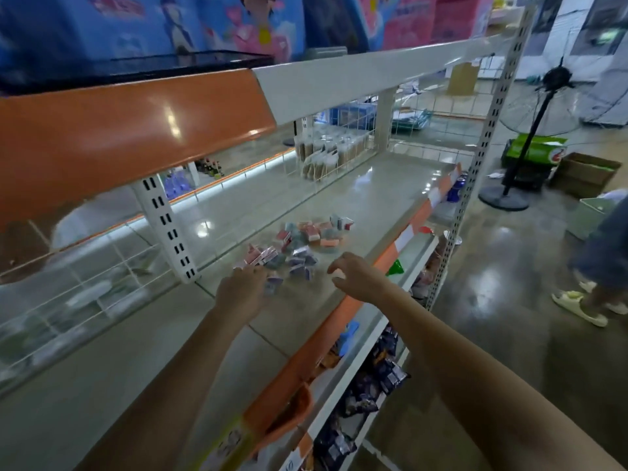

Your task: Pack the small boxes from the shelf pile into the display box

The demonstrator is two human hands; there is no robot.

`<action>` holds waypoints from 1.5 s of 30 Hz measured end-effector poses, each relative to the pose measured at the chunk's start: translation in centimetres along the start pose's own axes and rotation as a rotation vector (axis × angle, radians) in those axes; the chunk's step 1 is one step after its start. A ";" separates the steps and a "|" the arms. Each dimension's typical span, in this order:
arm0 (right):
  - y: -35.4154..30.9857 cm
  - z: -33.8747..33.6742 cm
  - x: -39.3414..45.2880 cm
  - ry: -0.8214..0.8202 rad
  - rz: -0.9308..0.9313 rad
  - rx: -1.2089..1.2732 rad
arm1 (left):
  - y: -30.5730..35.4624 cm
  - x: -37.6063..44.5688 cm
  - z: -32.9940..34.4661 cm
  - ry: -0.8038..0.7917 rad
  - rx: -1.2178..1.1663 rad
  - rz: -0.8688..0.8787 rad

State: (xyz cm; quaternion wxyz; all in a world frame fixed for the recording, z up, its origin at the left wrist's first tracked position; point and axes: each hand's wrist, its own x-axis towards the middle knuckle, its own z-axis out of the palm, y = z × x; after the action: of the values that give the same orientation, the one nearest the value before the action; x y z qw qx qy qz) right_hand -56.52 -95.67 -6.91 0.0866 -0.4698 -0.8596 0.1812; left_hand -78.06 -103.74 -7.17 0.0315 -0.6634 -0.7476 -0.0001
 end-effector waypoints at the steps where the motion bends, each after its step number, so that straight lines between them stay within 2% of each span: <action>1: 0.7 -0.1 1.1 0.016 -0.004 0.004 | -0.1 0.5 0.2 0.002 -0.017 -0.018; 9: 5.0 -0.1 8.6 0.155 -0.061 0.050 | 0.3 2.0 1.7 0.080 -0.098 -0.111; 12: 6.1 0.2 10.4 0.128 -0.075 0.032 | 1.8 2.1 2.1 0.126 -0.125 -0.174; 16: 7.3 0.8 11.7 0.111 -0.164 -0.003 | 4.0 1.8 2.7 0.141 -0.080 -0.243; 20: 8.1 0.8 12.4 0.048 -0.263 0.026 | 6.0 1.2 3.0 0.184 -0.133 -0.324; 22: 7.8 0.4 12.2 0.038 -0.297 0.097 | 6.6 0.8 3.0 0.203 -0.141 -0.352; 25: 6.6 -0.3 11.5 0.033 -0.341 0.372 | 7.6 0.4 2.8 0.227 -0.127 -0.368; 29: 5.0 -0.7 11.1 -0.148 -0.362 0.558 | 8.5 -0.2 2.7 0.264 -0.132 -0.402; 34: 2.4 -0.4 10.0 -0.367 -0.357 0.810 | 8.1 -2.0 1.7 0.424 -0.269 -0.483; 39: -1.9 0.1 8.0 -0.595 -0.368 1.039 | 6.7 -6.2 0.6 0.521 -0.522 -0.706; 45: -9.2 1.3 3.1 -0.814 -0.430 1.106 | 4.9 -14.4 -0.5 0.572 -0.701 -0.956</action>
State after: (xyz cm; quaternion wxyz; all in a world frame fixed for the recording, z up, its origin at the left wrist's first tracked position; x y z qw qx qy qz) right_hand -65.76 -97.96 -4.56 0.0183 -0.0727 -0.6794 0.7299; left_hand -71.49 -117.48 -7.51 0.0074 -0.2028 -0.8777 -0.4342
